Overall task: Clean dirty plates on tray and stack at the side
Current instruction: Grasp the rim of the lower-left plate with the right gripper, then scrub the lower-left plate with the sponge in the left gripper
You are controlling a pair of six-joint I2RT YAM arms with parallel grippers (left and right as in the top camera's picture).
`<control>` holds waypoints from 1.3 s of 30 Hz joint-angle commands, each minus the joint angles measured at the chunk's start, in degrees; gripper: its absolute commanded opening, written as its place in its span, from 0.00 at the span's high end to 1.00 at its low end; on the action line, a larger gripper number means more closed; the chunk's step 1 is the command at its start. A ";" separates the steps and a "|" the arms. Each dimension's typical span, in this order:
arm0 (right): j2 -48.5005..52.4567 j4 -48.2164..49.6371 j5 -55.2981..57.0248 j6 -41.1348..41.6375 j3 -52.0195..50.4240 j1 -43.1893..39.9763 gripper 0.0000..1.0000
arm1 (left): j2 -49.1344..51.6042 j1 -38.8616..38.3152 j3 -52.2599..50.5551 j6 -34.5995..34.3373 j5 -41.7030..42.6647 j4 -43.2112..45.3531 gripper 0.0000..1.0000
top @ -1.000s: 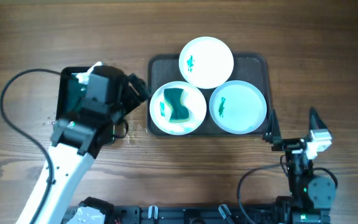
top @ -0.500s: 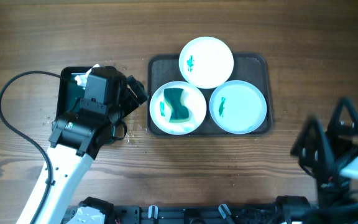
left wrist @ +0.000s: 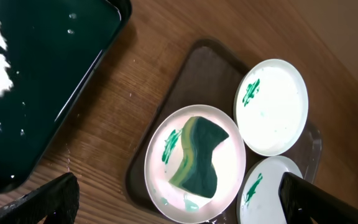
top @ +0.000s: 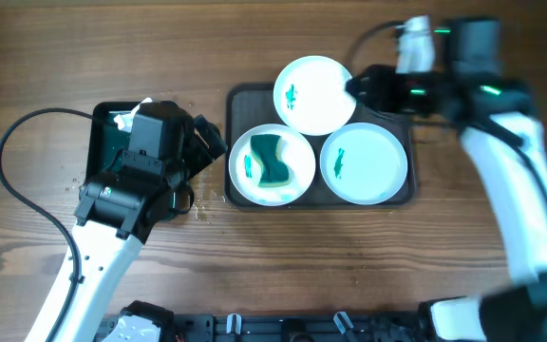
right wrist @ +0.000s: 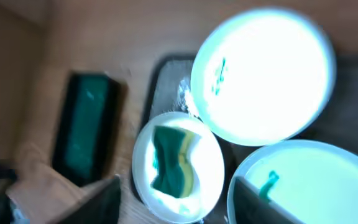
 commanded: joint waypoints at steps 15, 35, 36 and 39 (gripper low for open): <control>26.27 3.41 7.82 -9.42 0.15 10.80 0.56 | 0.35 0.26 0.39 -0.20 -0.79 0.39 0.00; 26.45 0.20 11.91 -6.69 -3.50 10.80 0.58 | 7.13 -2.47 0.39 -0.37 6.95 1.49 0.04; 26.45 0.09 11.96 -6.71 -3.52 10.80 0.60 | 9.11 -3.61 0.39 -0.37 7.04 2.14 0.05; 26.45 -0.11 11.87 -4.81 -4.17 10.80 0.66 | 15.82 -6.97 0.39 0.09 7.02 6.14 0.14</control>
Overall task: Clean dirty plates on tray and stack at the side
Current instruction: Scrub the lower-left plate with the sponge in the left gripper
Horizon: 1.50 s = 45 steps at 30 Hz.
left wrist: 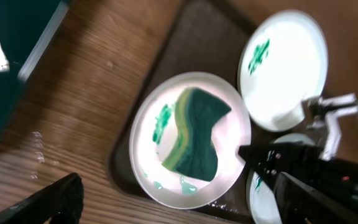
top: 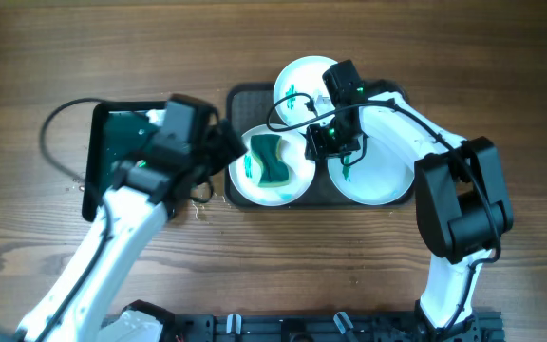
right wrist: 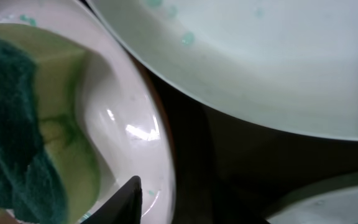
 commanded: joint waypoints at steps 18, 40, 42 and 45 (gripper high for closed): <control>1.29 0.22 1.49 2.51 -1.95 0.17 0.67 | 29.07 -9.55 0.39 1.29 0.94 20.20 0.45; 1.29 0.24 2.78 2.67 -1.95 0.17 0.96 | 22.84 -5.73 0.94 4.39 -19.65 8.17 0.96; 1.29 0.39 2.73 2.69 -1.95 0.17 0.96 | 20.85 -5.73 0.94 6.03 -13.18 10.64 0.96; 1.29 0.39 2.69 2.64 -1.95 0.17 0.96 | 20.85 -5.84 0.48 5.35 -0.66 15.72 0.96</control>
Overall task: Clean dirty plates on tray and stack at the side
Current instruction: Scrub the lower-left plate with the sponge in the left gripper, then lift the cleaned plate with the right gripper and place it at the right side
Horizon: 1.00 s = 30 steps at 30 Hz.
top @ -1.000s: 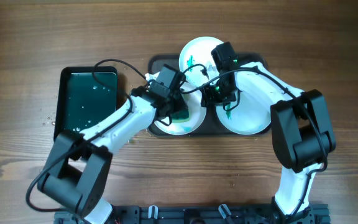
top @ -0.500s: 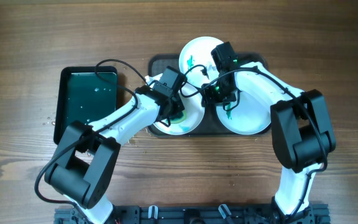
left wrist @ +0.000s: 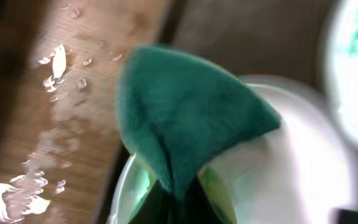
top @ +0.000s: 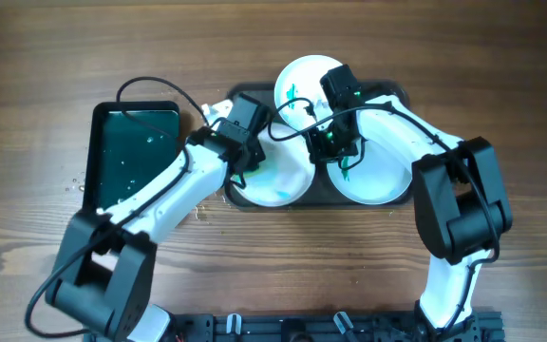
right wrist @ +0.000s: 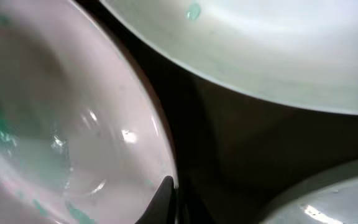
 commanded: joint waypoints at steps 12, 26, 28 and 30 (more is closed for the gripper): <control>1.11 0.52 3.58 -0.07 0.50 -0.44 0.96 | 6.54 0.24 -2.21 4.57 -0.35 3.17 0.96; -1.97 -2.43 10.91 -3.23 9.07 -0.09 0.96 | -20.59 4.46 -2.16 4.11 -8.46 -0.70 0.96; -2.80 -4.61 15.85 -3.82 11.89 1.20 0.95 | -22.21 8.83 -2.16 3.21 -8.41 -3.69 0.96; -3.58 -6.58 19.89 -4.85 14.69 2.78 0.96 | -22.27 12.74 -2.16 1.01 -7.91 -6.75 0.96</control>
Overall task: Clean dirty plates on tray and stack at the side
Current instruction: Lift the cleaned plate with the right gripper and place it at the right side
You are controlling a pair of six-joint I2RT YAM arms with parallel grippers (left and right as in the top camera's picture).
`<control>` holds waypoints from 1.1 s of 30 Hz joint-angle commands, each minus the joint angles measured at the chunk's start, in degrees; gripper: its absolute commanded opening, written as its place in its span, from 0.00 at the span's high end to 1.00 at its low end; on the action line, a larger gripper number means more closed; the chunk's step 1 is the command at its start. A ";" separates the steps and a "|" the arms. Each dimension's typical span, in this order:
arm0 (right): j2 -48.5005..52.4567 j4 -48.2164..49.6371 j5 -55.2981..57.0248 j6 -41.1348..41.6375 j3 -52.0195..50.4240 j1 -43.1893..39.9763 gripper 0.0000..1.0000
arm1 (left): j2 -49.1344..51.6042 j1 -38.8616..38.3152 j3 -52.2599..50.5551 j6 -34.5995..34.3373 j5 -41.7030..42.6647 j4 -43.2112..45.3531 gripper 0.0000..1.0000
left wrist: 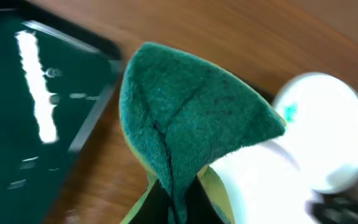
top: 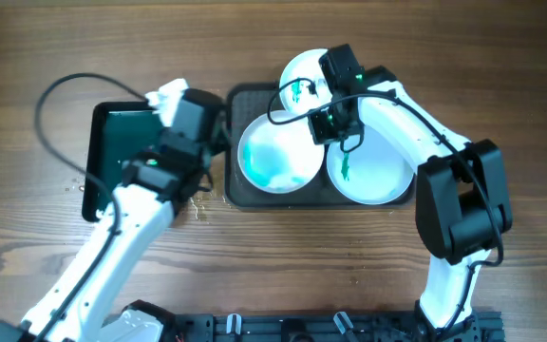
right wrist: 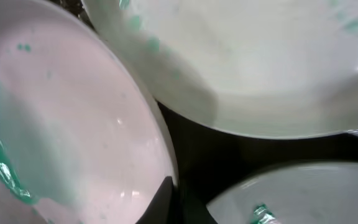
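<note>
My left gripper (left wrist: 173,198) is shut on a green and yellow sponge (left wrist: 191,118), pinched into a fold. In the overhead view the left gripper (top: 214,128) hangs between the basin and the dark tray (top: 240,99). Three white plates lie on the tray. The left plate (top: 275,157) has a green smear in it. My right gripper (top: 324,128) is shut on that plate's right rim, seen close in the right wrist view (right wrist: 168,198). The back plate (top: 302,78) and the right plate (top: 373,169) each carry a green mark.
A dark green basin (top: 112,142) holding water stands left of the tray, with drops on the wood beside it. Black cables loop over the table behind the left arm and over the back plate.
My left gripper with the sponge was down in the left plate; now it is left of the tray beside the basin, sponge still held. The plate shows a smeared green patch. The right gripper keeps its hold on the rim.
The sponge first lay in the left plate, with both grippers open and away from it. Then the right gripper was at that plate's right rim and the left gripper open beside it. Then the left was shut on the sponge in the plate. Now the sponge is out.
</note>
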 commanded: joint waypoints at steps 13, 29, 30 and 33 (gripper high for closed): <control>-10.75 -0.98 70.97 -18.99 9.51 24.30 0.96 | 3.96 24.13 -0.02 -2.67 1.05 -11.17 0.96; -10.71 5.75 39.12 -29.03 8.26 26.60 0.96 | 4.17 24.26 -0.02 -2.67 3.02 -11.69 0.96; -10.75 6.62 36.92 -22.53 8.37 23.56 0.96 | 4.17 24.26 -0.02 -2.67 3.63 -11.76 0.96; -12.83 8.02 31.41 -16.74 9.22 15.80 0.96 | 4.17 24.26 -0.02 -2.67 3.61 -11.74 0.96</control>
